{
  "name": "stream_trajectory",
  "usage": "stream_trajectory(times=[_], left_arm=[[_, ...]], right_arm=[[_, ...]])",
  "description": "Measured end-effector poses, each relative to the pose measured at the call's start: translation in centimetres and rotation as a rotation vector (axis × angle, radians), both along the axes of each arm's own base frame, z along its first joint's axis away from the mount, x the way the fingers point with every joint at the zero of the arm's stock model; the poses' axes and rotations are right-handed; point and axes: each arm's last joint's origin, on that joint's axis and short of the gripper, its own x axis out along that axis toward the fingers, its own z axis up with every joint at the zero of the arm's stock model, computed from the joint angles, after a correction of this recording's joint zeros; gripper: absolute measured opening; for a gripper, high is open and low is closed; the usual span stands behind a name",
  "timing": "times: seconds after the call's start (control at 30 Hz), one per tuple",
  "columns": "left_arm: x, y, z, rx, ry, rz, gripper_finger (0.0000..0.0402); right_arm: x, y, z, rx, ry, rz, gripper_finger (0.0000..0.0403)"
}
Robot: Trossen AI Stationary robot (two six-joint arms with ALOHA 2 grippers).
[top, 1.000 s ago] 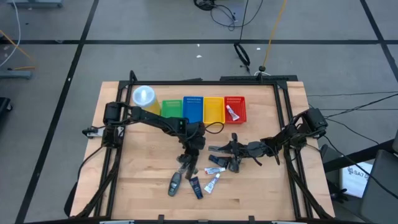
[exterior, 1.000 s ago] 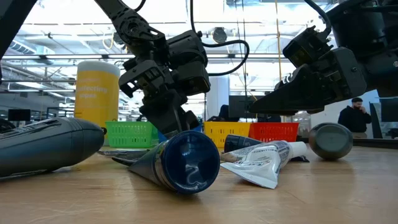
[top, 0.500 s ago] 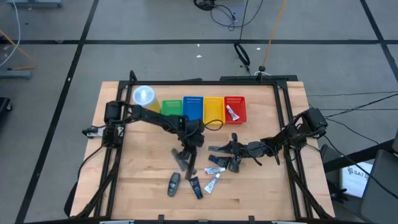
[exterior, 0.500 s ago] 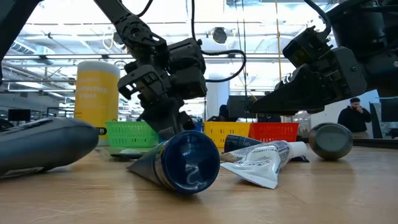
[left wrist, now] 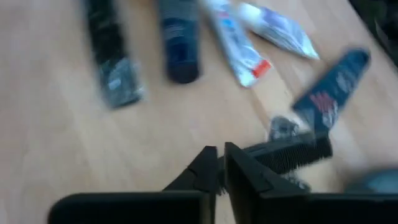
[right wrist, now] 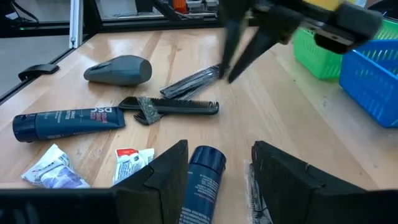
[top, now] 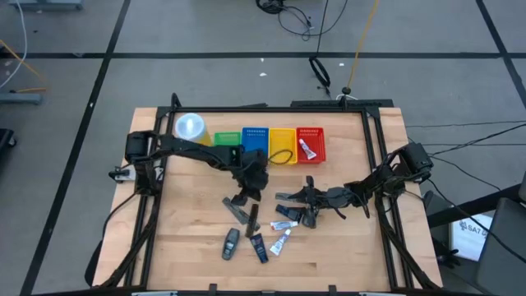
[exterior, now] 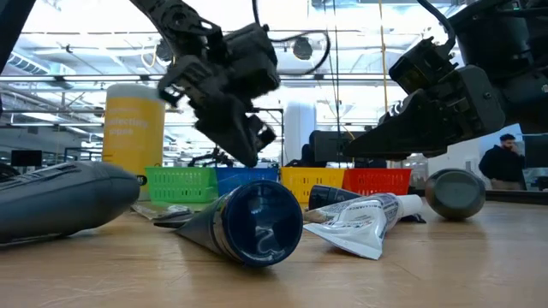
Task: Pick & Place Travel size toiletries
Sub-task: Put the hair comb into the blue bin
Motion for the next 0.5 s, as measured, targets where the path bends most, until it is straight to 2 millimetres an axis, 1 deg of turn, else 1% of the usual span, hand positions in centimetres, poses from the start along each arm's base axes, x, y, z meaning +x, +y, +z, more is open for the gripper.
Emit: stream_trajectory(times=[0.13,0.2,0.27,0.33,0.4,0.5], left_arm=[[0.0,-2.7,0.0,0.094,-0.09,-0.184,0.0108],[0.0,-3.9,-0.4,0.162,-0.111,-0.243,0.0149],[0.0,-4.6,-0.6,0.237,-0.121,-0.269,0.0189],[0.3,-4.9,-0.9,0.286,-0.129,-0.261,0.0227],[0.4,-4.8,-1.2,0.297,-0.12,-0.25,0.0258],[0.4,-4.3,-2.2,0.282,-0.095,-0.27,0.0284]], right_arm=[[0.0,0.0,0.0,0.021,0.001,-0.005,0.0171],[0.0,0.0,0.0,0.03,0.002,-0.007,0.0171],[0.0,0.0,0.0,0.031,0.0,-0.007,0.0171],[0.0,0.0,0.0,0.032,-0.003,-0.008,0.0171],[0.0,0.0,0.1,0.033,-0.005,-0.008,0.0171],[0.0,0.0,0.1,0.033,-0.006,-0.008,0.0171]])
